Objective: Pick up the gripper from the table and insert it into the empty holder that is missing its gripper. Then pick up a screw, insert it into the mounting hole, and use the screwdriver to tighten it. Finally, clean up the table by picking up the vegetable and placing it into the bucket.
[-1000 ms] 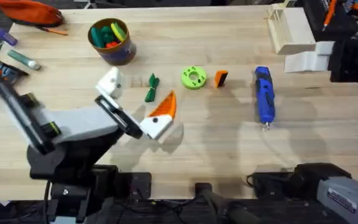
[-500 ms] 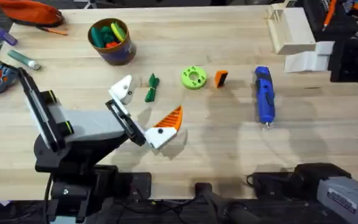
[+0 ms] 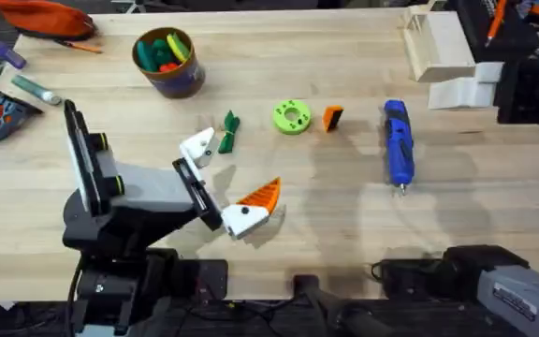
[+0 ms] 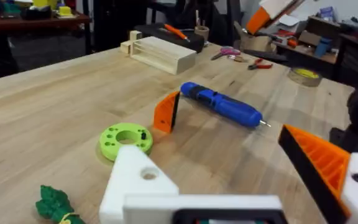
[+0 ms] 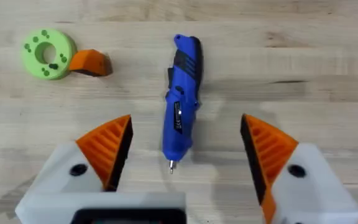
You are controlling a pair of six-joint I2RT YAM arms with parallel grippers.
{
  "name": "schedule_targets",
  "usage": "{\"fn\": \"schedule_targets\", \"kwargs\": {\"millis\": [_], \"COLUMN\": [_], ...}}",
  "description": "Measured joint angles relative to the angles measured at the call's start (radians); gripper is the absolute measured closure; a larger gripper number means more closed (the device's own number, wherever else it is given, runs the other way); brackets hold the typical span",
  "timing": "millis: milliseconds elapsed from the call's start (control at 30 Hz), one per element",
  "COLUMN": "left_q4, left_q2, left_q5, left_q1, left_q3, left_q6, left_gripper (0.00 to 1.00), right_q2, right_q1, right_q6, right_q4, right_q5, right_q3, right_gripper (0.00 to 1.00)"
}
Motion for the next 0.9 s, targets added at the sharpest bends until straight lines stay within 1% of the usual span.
{"fn": "schedule_targets", "kwargs": {"millis": [200, 333, 500, 733, 900], "left_q4": [-0.013, -0.018, -0.026, -0.032, -0.039], "left_q2": [0.000, 0.000, 0.000, 0.000, 0.000], "left_q5": [0.054, 0.088, 0.145, 0.176, 0.212], "left_q1": [0.000, 0.000, 0.000, 0.000, 0.000], "left_q3": [0.000, 0.000, 0.000, 0.000, 0.000], "left_q6": [0.090, 0.122, 0.141, 0.152, 0.153], "left_gripper": [0.015, 0.016, 0.015, 0.015, 0.015], "right_q2": [0.000, 0.000, 0.000, 0.000, 0.000], "right_q1": [0.000, 0.000, 0.000, 0.000, 0.000], "right_q6": [0.000, 0.000, 0.000, 0.000, 0.000], "right_q4": [0.000, 0.000, 0.000, 0.000, 0.000], "right_q5": [0.000, 0.000, 0.000, 0.000, 0.000], "right_q3": [0.000, 0.000, 0.000, 0.000, 0.000], "right_gripper": [0.008, 0.009, 0.009, 0.008, 0.009]}}
